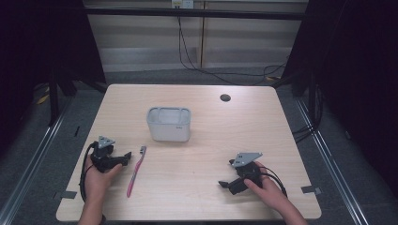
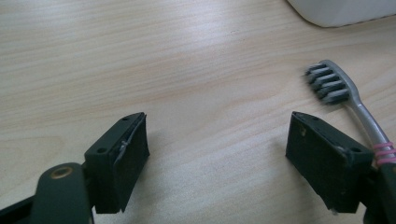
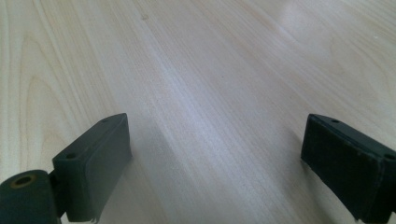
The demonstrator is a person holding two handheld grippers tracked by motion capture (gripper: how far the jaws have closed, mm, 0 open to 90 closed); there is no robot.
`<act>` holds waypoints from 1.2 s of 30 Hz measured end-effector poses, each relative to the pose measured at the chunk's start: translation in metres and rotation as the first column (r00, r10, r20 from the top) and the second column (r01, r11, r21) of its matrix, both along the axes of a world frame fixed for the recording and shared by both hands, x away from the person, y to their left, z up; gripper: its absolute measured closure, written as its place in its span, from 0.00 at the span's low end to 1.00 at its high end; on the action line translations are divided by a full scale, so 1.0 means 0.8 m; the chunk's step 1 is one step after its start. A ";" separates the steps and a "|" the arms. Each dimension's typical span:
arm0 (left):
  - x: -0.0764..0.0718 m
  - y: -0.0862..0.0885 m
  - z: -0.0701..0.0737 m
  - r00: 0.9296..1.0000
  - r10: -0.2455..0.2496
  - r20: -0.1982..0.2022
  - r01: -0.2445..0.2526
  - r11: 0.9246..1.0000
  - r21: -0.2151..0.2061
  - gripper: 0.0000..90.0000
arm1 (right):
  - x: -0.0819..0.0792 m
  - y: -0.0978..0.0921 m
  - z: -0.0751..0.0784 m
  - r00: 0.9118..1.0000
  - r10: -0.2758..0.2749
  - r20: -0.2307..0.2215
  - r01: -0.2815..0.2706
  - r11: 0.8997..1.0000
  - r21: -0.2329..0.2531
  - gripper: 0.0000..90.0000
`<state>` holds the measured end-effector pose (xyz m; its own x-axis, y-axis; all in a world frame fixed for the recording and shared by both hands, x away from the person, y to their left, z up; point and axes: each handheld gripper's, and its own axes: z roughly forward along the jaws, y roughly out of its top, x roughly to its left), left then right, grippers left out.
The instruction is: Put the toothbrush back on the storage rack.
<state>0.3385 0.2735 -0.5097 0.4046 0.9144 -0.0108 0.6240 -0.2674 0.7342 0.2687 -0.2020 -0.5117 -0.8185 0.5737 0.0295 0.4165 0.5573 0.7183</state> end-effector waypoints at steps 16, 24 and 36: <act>0.008 -0.021 0.042 0.963 -0.005 -0.270 0.013 1.000 0.028 0.32 | 0.000 0.000 0.000 1.000 0.000 0.000 0.000 1.000 0.000 0.09; 0.013 -0.041 0.067 0.923 -0.033 -0.382 0.042 0.999 0.016 0.36 | 0.000 0.000 0.000 1.000 0.000 -0.001 0.000 1.000 0.000 0.09; 0.014 -0.060 0.066 0.889 -0.061 -0.453 0.074 0.997 0.012 0.45 | 0.000 0.000 0.000 1.000 0.000 -0.001 0.000 1.000 0.000 0.09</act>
<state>0.3494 0.2252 -0.4566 0.4229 0.8877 -0.1822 0.8664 -0.3372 0.3683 0.2687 -0.2021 -0.5117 -0.8186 0.5736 0.0301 0.4169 0.5572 0.7181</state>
